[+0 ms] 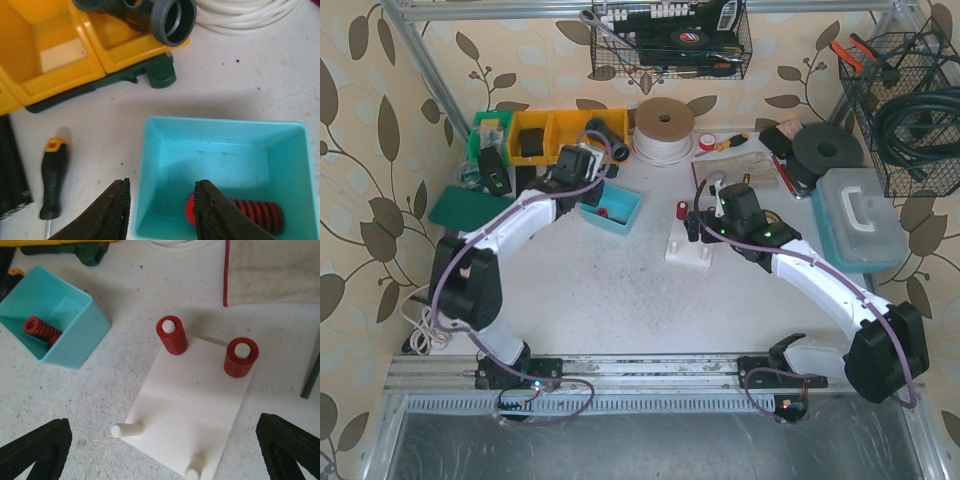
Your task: Install the large spring
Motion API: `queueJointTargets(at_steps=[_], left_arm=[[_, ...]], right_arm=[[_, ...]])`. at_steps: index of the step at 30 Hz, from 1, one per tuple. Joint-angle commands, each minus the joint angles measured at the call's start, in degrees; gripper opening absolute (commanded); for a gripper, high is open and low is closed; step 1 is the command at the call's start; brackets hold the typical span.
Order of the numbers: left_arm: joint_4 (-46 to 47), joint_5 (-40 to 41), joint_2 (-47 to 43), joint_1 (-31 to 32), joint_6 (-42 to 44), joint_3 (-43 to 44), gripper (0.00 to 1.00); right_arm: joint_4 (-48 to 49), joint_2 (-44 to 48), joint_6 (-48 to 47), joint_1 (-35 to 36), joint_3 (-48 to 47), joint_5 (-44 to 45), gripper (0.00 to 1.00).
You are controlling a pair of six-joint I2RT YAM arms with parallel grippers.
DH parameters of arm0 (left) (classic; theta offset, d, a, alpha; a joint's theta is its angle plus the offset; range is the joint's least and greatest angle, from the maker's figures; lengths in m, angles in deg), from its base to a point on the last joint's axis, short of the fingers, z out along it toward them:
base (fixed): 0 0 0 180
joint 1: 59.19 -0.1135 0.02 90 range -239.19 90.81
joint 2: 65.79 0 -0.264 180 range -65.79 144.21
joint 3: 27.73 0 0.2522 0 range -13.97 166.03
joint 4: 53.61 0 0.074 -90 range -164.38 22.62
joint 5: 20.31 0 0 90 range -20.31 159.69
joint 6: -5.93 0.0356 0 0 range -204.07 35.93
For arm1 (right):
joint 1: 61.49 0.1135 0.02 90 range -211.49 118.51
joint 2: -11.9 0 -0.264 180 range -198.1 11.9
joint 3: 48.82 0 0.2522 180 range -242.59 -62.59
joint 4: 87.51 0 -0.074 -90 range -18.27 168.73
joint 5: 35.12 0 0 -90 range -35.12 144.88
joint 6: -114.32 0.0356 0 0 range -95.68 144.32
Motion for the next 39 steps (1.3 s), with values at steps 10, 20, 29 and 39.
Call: queueJointTargets(at_steps=[10,20,29,39], left_arm=[[-32.14,-9.27,18.14,-0.27,4.81,28.55,0.39],[-49.18,-11.5,26.29,-0.27,3.58,41.96,0.58],[-48.69,-11.0,29.12,-0.27,3.6,41.8,0.6],[-46.41,-12.5,33.46,-0.27,1.89,42.93,0.57]], right_arm=[[2.94,0.17,0.22,2.09,-0.59,2.69,0.99],[0.98,-0.22,-1.49,5.08,-2.27,6.48,0.99],[0.71,-0.05,-2.02,6.38,-2.78,7.24,0.99],[0.97,0.36,-2.24,6.43,-2.48,7.32,0.99]])
